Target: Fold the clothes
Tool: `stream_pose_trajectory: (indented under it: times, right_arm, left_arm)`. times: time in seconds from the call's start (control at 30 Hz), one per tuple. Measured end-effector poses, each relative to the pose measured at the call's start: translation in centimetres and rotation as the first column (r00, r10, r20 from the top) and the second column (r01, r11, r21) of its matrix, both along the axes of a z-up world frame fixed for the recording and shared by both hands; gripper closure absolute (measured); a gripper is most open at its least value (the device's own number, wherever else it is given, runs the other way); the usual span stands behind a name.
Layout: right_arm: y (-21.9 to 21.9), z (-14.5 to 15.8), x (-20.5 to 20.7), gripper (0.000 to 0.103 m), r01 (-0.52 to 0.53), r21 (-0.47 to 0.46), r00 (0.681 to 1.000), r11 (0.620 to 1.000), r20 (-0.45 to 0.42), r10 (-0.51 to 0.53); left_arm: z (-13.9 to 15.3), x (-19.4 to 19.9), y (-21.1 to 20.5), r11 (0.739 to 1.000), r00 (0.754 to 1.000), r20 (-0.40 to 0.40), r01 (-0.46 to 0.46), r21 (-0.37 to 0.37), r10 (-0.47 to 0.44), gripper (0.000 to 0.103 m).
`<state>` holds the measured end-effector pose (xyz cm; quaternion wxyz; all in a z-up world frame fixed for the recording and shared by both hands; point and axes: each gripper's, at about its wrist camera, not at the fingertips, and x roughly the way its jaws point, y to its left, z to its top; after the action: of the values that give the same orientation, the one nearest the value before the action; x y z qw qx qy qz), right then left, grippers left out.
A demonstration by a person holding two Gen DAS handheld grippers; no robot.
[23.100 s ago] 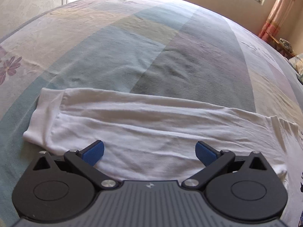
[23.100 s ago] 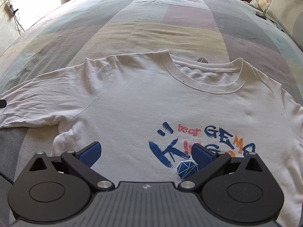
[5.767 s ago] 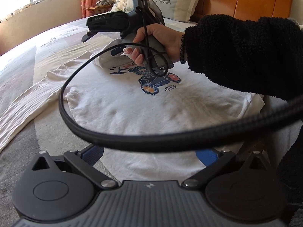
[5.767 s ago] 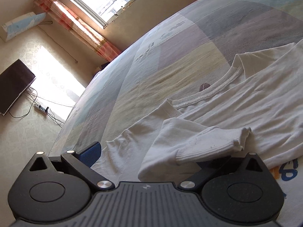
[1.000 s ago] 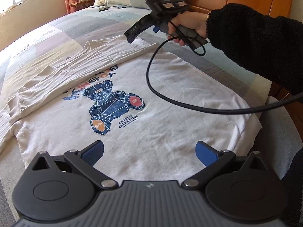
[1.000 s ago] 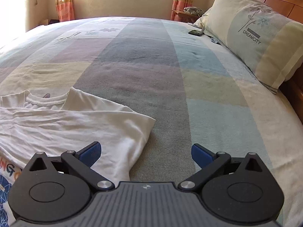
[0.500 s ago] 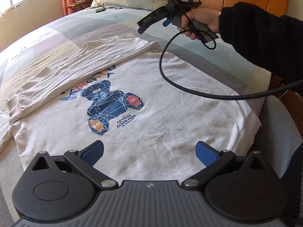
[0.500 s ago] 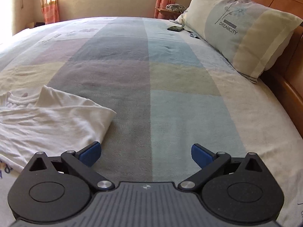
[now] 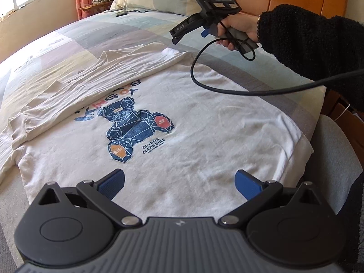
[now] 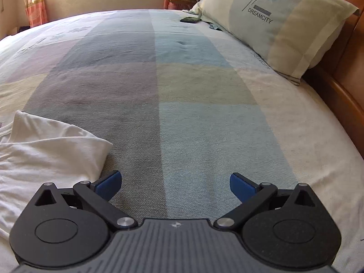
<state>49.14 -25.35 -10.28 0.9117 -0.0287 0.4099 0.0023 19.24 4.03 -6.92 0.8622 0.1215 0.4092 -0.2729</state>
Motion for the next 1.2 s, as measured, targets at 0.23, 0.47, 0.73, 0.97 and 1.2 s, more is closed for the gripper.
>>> stream_pose_trajectory:
  times: [0.23, 0.47, 0.73, 0.97, 1.2]
  right_arm:
    - [4.0, -0.9, -2.0, 0.000, -0.211, 0.073, 0.973, 0.975, -0.078, 0.217]
    - [0.1, 0.1, -5.9, 0.000, -0.203, -0.004, 0.978, 0.979, -0.049, 0.203]
    - [1.3, 1.5, -6.8, 0.000, -0.249, 0.034, 0.968, 0.968, -0.011, 0.250]
    - [1.5, 1.8, -7.4, 0.000, -0.275, 0.114, 0.961, 0.955, 0.017, 0.275]
    - [3.6, 3.9, -5.5, 0.000, -0.370, 0.290, 0.929, 0.882, 0.116, 0.352]
  left_arm:
    - [0.4, -0.6, -0.5, 1.000, 1.000, 0.002, -0.013, -0.024, 0.013, 0.001]
    - [0.5, -1.6, -0.9, 1.000, 1.000, 0.015, 0.015, -0.014, -0.015, 0.001]
    - [1.0, -2.2, -0.9, 1.000, 1.000, 0.025, -0.012, -0.018, 0.013, 0.001]
    - [0.6, -2.5, -0.5, 1.000, 1.000, 0.017, 0.000, 0.002, 0.000, 0.001]
    - [0.4, -0.9, -0.2, 0.999, 1.000, 0.017, -0.023, -0.032, 0.023, 0.001]
